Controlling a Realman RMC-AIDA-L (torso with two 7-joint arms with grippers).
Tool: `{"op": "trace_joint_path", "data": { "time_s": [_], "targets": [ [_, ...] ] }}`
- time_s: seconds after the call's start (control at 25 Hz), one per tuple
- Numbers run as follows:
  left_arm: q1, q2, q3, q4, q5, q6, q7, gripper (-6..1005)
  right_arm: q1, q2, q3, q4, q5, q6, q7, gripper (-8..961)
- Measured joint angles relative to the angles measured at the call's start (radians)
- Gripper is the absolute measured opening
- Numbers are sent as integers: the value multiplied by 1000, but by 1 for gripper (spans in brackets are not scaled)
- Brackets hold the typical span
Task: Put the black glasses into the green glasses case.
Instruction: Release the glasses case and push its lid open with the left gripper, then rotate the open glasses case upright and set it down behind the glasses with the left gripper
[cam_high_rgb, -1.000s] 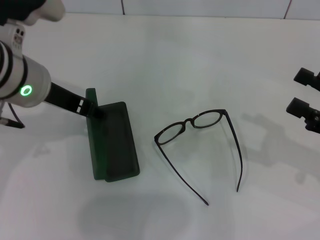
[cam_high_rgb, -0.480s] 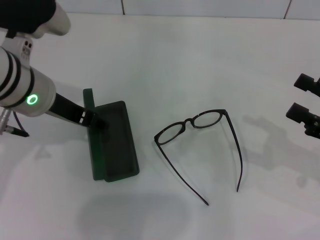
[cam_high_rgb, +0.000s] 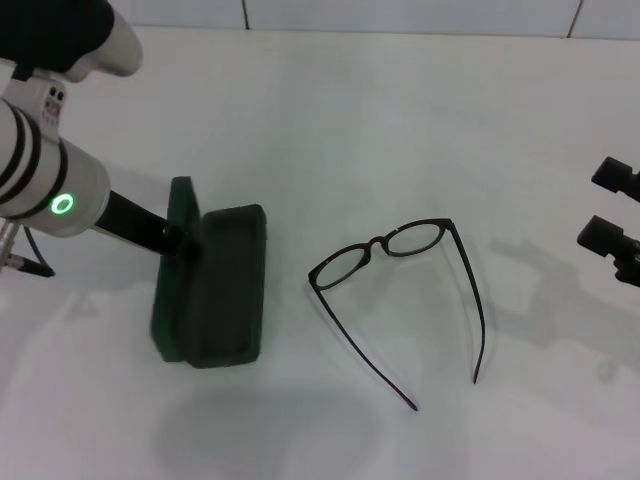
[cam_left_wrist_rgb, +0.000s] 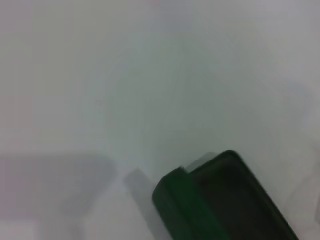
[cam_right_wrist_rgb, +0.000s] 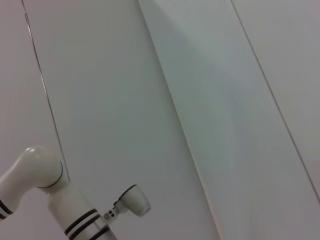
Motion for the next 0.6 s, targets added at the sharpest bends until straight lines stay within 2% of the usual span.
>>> {"op": "trace_joint_path", "data": {
  "time_s": [0.36, 0.6],
  "targets": [
    [-1, -2, 12, -2, 0, 1, 6, 297, -8, 1, 0, 0, 0, -4, 0, 885],
    [-11, 1, 7, 11, 0, -1, 38, 195, -19, -2, 2, 0, 6, -3, 0, 885]
  ]
}}
